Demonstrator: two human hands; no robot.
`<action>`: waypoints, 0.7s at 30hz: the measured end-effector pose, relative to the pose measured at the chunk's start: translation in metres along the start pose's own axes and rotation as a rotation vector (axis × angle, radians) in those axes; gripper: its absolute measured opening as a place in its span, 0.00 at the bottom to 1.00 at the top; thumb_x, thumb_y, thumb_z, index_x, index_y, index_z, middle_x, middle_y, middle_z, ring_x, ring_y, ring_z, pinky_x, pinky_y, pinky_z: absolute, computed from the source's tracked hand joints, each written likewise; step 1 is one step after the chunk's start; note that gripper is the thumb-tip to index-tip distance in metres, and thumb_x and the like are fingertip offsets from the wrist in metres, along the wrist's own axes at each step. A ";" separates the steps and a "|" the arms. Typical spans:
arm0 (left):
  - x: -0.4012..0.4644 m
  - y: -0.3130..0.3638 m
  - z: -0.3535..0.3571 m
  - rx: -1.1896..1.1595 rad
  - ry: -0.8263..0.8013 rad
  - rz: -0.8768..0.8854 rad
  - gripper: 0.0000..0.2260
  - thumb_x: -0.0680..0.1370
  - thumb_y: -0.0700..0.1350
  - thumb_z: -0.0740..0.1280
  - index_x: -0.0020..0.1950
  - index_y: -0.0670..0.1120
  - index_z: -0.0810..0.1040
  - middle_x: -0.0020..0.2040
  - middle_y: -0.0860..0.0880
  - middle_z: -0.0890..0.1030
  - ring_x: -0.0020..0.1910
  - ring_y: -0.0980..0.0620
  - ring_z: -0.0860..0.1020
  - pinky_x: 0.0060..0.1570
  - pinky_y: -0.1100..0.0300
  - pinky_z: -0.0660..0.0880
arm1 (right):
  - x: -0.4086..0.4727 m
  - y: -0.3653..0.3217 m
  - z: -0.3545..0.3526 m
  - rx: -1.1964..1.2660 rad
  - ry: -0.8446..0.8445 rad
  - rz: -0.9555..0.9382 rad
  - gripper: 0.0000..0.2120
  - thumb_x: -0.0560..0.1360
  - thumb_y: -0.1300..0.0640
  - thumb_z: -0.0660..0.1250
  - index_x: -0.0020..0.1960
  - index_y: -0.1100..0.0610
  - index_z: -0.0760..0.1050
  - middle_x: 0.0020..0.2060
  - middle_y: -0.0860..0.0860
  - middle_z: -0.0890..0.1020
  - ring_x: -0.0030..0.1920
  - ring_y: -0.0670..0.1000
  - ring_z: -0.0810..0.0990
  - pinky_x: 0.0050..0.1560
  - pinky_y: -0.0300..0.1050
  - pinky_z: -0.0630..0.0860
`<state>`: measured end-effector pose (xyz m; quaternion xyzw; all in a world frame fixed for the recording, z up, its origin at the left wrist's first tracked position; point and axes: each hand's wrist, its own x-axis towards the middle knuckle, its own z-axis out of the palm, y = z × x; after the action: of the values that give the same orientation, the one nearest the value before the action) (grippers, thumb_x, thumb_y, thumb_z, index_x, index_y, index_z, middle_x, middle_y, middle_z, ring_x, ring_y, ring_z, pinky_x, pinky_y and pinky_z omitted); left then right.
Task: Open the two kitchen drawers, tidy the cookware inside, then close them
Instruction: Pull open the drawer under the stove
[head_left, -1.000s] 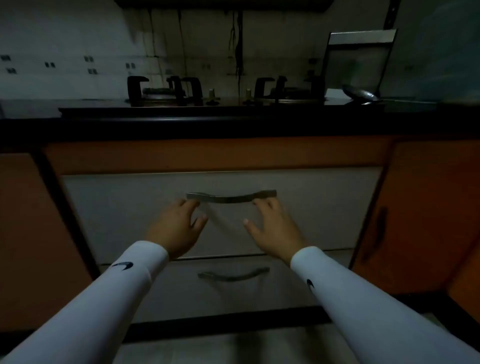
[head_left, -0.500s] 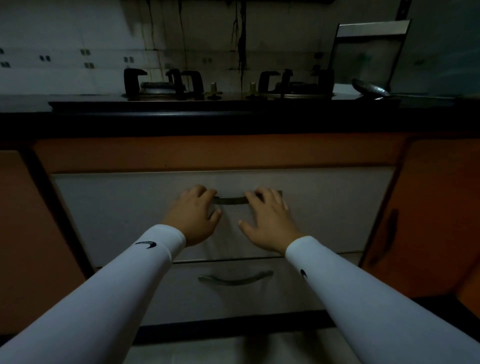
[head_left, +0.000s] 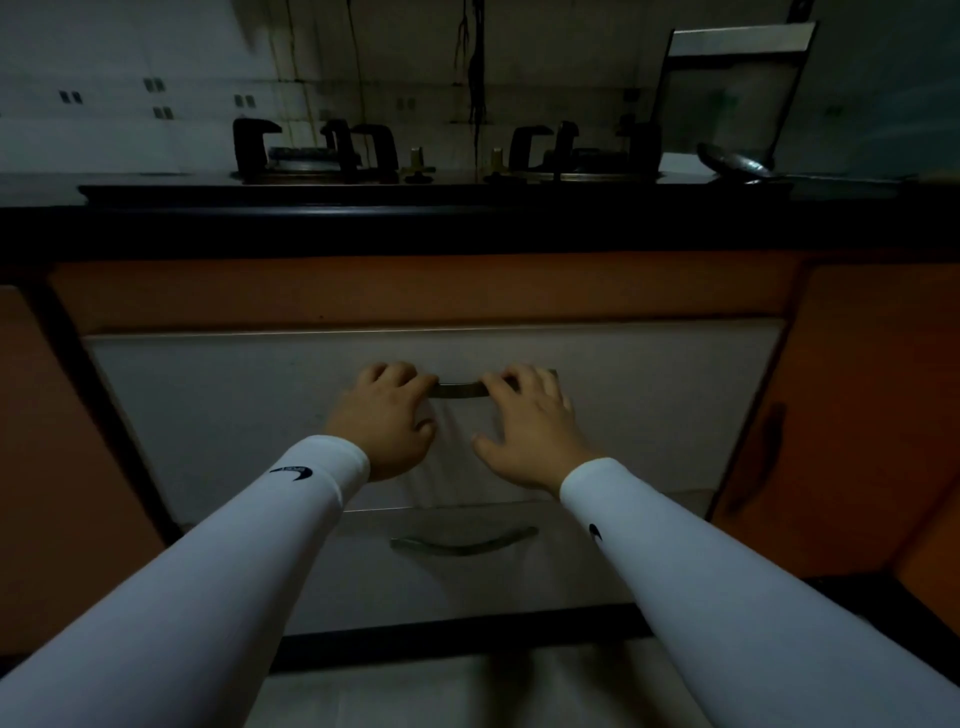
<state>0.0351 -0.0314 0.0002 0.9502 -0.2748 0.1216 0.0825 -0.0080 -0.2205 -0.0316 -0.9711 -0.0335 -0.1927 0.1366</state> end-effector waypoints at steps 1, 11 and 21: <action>-0.001 0.000 0.000 -0.002 0.001 0.001 0.25 0.75 0.55 0.61 0.72 0.52 0.63 0.70 0.47 0.66 0.70 0.42 0.60 0.67 0.45 0.66 | -0.001 0.001 -0.001 -0.018 0.003 -0.008 0.32 0.69 0.40 0.63 0.70 0.46 0.58 0.69 0.53 0.62 0.71 0.58 0.55 0.68 0.59 0.58; -0.025 0.003 -0.002 -0.006 0.005 0.013 0.26 0.74 0.56 0.62 0.71 0.54 0.63 0.70 0.48 0.66 0.70 0.42 0.59 0.66 0.45 0.67 | -0.025 -0.007 -0.013 -0.066 -0.008 -0.012 0.32 0.70 0.41 0.64 0.71 0.45 0.58 0.68 0.53 0.63 0.68 0.59 0.57 0.65 0.57 0.60; -0.058 0.013 -0.009 0.023 -0.006 0.030 0.26 0.74 0.57 0.61 0.71 0.55 0.62 0.70 0.48 0.66 0.70 0.42 0.59 0.66 0.45 0.67 | -0.059 -0.018 -0.029 -0.087 -0.039 -0.031 0.32 0.71 0.40 0.63 0.71 0.44 0.57 0.69 0.52 0.62 0.69 0.58 0.58 0.66 0.56 0.60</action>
<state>-0.0213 -0.0109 -0.0060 0.9472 -0.2880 0.1229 0.0691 -0.0754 -0.2118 -0.0245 -0.9791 -0.0429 -0.1769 0.0904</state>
